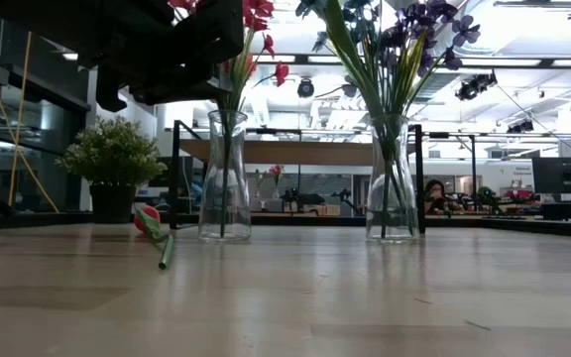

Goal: Pick and place flowers into a vace then onto a shelf
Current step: Put the red flowers into the left transparent vase, then put the orange flower into the left transparent vase

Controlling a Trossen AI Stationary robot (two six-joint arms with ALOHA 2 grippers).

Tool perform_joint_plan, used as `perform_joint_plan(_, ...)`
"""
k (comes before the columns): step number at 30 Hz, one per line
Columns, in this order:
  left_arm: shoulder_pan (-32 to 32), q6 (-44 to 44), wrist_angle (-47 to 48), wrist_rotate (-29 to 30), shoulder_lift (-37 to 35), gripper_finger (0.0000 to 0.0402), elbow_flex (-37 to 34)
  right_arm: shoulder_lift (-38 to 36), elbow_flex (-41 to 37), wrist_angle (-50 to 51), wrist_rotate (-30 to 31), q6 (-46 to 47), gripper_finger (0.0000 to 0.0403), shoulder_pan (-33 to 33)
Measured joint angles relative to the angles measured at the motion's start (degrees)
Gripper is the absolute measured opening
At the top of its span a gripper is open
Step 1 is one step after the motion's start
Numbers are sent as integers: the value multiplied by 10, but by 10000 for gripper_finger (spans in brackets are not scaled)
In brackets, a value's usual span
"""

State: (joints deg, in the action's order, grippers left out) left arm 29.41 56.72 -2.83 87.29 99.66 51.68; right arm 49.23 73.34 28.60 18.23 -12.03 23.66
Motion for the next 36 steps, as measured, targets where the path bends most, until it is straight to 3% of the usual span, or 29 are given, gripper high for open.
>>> perform_joint_plan(16, 8, -34, 0, -45, 0, 169, 0, 0, 0, 3, -10, 2, 63, 0)
perform_joint_plan(31, 81, -35, 49, -31, -16, 160, 0, 0, 0, 9, -10, 0, 64, 0)
perform_joint_plan(36, 104, -11, 80, -107, -37, 140, 0, 0, 0, 9, -9, 0, 63, 0)
